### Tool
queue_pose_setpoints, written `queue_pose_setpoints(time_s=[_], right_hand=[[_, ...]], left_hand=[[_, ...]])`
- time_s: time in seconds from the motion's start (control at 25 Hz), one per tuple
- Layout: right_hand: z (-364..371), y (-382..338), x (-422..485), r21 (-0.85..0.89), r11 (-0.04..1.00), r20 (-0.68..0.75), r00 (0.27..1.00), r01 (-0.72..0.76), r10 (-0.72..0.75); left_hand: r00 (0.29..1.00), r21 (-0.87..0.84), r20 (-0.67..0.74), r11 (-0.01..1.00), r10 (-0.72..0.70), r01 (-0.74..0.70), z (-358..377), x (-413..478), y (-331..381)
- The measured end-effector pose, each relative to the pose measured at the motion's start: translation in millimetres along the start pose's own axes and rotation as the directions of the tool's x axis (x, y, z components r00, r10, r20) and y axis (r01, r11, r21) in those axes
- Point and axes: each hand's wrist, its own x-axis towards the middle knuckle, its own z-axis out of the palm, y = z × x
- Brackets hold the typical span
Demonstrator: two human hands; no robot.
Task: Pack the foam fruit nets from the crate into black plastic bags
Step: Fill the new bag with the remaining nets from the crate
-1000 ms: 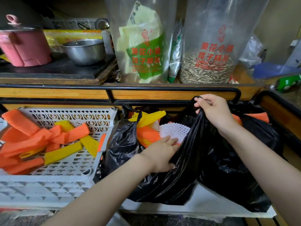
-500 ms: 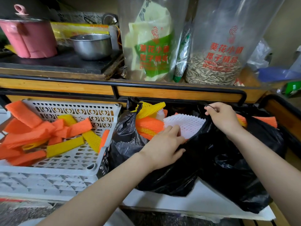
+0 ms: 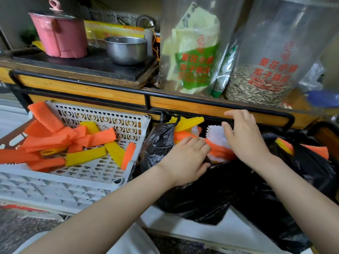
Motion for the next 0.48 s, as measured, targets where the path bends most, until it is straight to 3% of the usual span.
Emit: queue_pose_setpoints(time_s=[0.2, 0.32, 0.48], right_hand=[[22, -81, 11, 0.112, 0.955, -0.081, 0.961, 0.273, -0.265], [57, -130, 21, 0.135, 0.914, -0.009, 0.923, 0.383, -0.385], [127, -191, 42, 0.185, 0.866, 0.162, 0.855, 0.464, -0.493]], left_hand=[[0.983, 0.122, -0.104, 0.979, -0.152, 0.165, -30, -70, -72], [0.942, 0.238, -0.068, 0.911, -0.329, 0.335, -38, -124, -132], [0.827, 0.301, 0.033, 0.795, -0.561, 0.527, -38, -188, -215]])
